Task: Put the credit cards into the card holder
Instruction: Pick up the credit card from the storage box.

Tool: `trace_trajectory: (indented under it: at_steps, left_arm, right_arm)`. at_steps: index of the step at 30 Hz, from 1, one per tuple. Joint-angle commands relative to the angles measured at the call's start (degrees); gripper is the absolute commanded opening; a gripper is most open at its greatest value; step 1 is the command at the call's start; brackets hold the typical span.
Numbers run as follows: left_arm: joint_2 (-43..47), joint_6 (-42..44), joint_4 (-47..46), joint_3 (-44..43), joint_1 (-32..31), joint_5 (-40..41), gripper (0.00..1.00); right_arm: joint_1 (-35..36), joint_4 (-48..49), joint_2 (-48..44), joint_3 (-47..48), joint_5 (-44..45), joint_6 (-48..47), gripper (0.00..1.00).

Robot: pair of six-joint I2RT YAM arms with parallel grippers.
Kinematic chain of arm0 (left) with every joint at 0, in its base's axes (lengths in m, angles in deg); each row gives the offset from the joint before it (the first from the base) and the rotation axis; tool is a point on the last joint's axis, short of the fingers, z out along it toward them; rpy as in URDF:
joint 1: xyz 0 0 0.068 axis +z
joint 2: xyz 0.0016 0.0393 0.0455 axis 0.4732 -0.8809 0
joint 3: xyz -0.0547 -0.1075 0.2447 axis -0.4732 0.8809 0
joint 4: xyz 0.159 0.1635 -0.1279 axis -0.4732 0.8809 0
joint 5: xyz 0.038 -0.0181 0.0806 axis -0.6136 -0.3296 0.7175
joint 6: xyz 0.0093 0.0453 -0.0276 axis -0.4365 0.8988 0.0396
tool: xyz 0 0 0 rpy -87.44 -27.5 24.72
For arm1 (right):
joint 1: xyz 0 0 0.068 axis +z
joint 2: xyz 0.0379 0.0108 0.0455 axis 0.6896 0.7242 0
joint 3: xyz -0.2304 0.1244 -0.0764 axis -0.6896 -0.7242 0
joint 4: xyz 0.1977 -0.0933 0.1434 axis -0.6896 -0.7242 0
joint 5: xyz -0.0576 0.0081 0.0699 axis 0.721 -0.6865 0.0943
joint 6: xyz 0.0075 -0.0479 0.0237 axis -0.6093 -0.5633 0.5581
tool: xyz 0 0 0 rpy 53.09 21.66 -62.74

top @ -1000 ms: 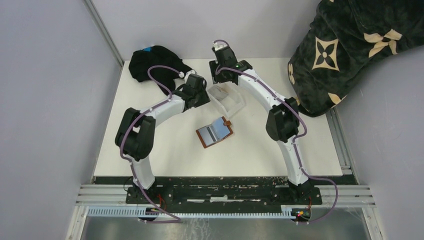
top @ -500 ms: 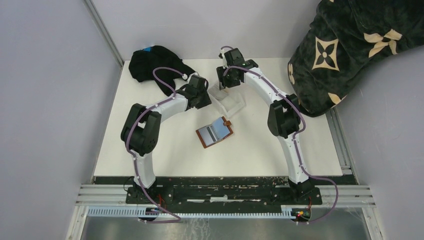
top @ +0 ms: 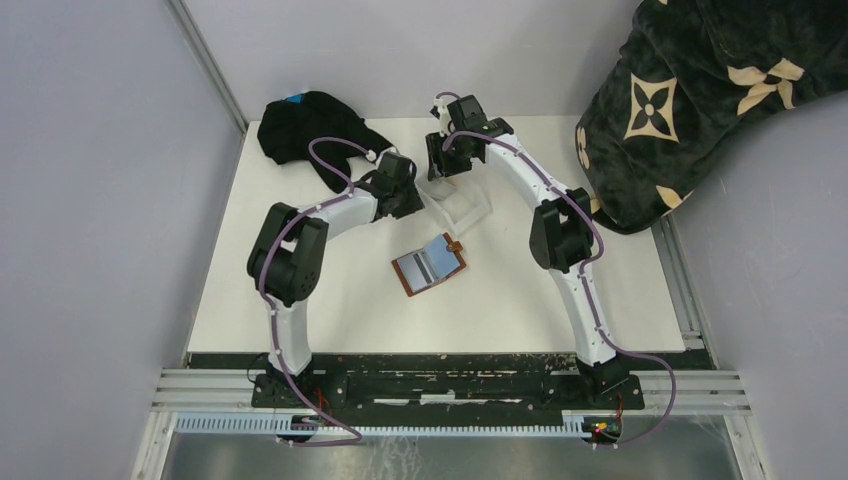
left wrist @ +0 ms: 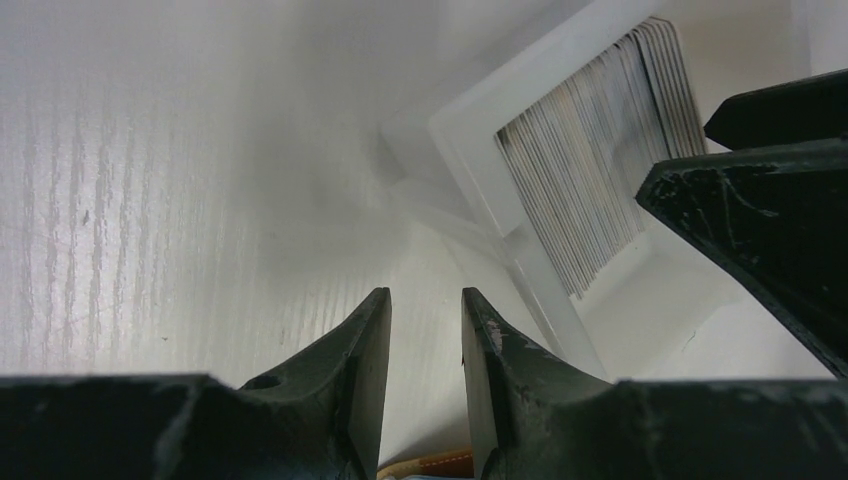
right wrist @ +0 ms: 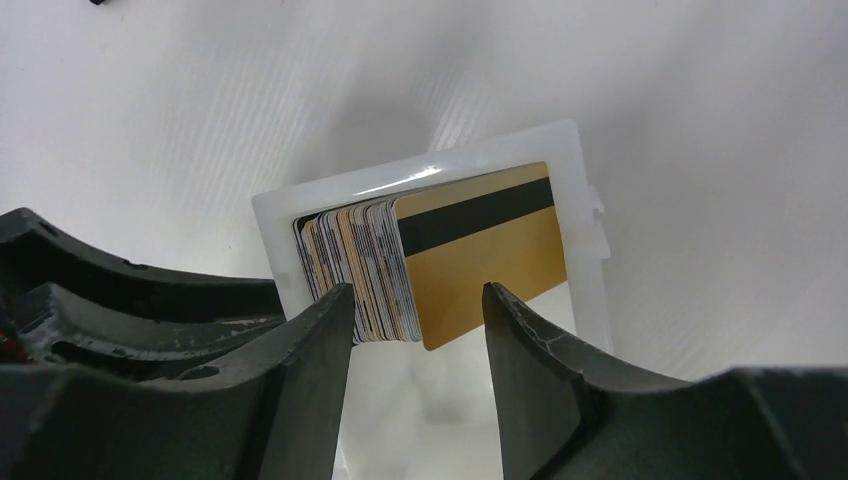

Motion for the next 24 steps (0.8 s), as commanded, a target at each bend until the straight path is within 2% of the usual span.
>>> trace_trajectory:
  at_steps: [1,9,18,24]
  left_arm:
    - [-1.0,-0.3,-3.0,0.0,1.1,-1.4,0.39]
    - [-2.9,0.3,-6.1,-0.3,2.9,-3.9,0.39]
    - [-5.4,1.7,-8.1,-1.9,3.1,-7.2,0.39]
    - [-6.1,1.9,-9.1,-2.4,3.1,-8.7,0.39]
  right_arm:
    - [-0.8,0.9,1.4,4.0,-2.4,-0.7,0.57]
    - [-1.7,1.2,3.8,6.0,-5.1,-0.6,0.57]
    - [-1.5,1.6,3.6,4.4,-8.0,0.1,0.44]
    - [-0.9,2.3,1.5,2.3,-8.3,0.8,0.43]
